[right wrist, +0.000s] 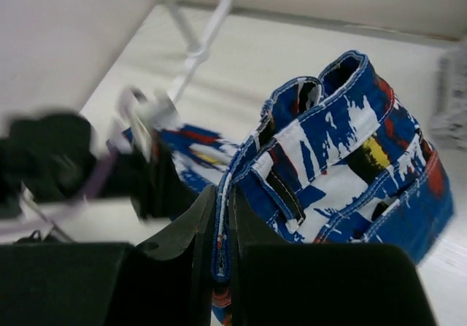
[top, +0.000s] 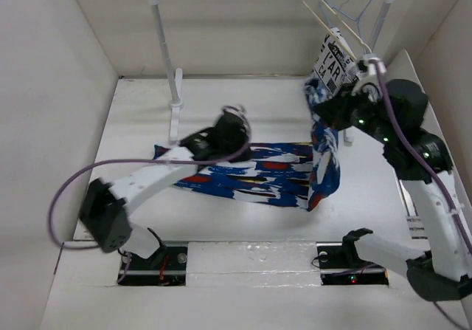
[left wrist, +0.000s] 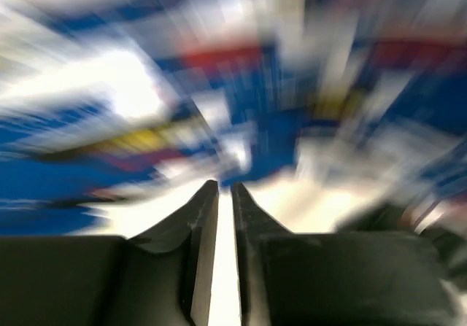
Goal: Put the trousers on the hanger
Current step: Fold the trousers at the center of the board.
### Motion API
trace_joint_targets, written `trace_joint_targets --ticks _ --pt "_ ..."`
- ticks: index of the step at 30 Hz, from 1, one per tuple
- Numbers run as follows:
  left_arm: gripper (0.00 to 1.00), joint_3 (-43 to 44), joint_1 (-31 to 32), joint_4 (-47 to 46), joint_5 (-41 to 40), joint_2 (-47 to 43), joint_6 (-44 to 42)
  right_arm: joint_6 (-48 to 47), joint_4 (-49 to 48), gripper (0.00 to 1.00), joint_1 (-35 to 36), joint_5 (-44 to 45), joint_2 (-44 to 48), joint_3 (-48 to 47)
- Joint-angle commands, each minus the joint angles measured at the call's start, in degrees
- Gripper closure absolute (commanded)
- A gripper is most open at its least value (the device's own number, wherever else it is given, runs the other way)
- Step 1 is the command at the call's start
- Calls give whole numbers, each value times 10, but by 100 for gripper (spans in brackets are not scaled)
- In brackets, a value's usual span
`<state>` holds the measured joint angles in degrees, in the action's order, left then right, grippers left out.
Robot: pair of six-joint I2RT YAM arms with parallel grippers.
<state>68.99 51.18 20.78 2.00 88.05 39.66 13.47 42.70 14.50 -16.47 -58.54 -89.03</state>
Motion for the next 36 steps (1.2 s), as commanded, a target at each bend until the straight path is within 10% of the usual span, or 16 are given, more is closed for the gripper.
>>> trace_joint_targets --ticks 1,8,17,22,26,32,34,36 --pt "88 -37 -88 8 -68 -173 -6 19 -106 100 159 143 -38 -30" --pt "72 -60 -360 47 -67 -315 -27 17 -190 100 292 195 -206 -106" --pt "64 51 -367 88 -240 -338 -12 3 -176 100 409 169 -531 -409" --pt "64 140 -367 132 -332 -333 -27 88 -298 99 444 74 -646 -409" --pt "57 163 -367 146 -383 -335 -42 161 -422 34 442 -21 -687 -335" --pt "52 96 -367 110 -316 -324 -62 100 -402 10 371 -26 -555 -174" --pt "51 44 -367 68 -255 -319 -55 70 -389 21 348 -27 -464 -106" --pt "51 -41 -367 35 -160 -304 -53 52 -382 54 321 -20 -401 6"
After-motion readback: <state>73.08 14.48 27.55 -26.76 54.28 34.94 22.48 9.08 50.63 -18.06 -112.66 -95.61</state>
